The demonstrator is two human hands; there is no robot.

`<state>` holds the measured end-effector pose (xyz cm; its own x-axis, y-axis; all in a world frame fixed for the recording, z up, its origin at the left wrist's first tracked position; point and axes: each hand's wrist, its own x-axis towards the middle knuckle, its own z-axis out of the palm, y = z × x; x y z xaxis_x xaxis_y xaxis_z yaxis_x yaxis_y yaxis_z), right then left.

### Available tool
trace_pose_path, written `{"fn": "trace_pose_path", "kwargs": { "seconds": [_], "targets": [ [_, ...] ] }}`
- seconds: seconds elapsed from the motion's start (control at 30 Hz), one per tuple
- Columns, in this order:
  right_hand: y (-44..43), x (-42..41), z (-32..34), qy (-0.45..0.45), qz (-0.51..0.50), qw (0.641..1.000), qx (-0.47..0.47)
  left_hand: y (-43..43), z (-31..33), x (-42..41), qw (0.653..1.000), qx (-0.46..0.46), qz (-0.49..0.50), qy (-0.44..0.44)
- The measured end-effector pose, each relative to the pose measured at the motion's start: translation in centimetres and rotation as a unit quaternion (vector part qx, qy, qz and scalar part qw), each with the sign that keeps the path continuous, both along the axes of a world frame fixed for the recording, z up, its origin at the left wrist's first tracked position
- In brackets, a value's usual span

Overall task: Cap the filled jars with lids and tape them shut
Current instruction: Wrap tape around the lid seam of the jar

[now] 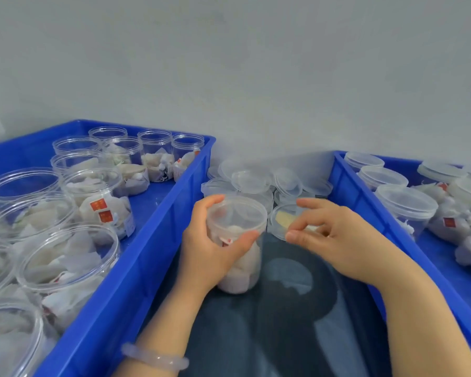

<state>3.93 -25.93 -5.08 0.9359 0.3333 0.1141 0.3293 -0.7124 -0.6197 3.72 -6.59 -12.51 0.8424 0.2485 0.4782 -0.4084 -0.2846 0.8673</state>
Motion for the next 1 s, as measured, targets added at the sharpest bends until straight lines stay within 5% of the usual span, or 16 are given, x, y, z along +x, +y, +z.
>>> {"fn": "trace_pose_path", "kwargs": {
  "seconds": [0.2,1.0],
  "targets": [
    [0.2,-0.4,1.0,0.047,0.078,0.994,-0.054,0.1,-0.4,-0.3,0.988,-0.130,-0.073,0.046],
    [0.9,0.5,-0.1,0.006,0.039,0.999,-0.003,0.0,-0.5,-0.9,0.991,-0.067,-0.104,0.054]
  ]
}}
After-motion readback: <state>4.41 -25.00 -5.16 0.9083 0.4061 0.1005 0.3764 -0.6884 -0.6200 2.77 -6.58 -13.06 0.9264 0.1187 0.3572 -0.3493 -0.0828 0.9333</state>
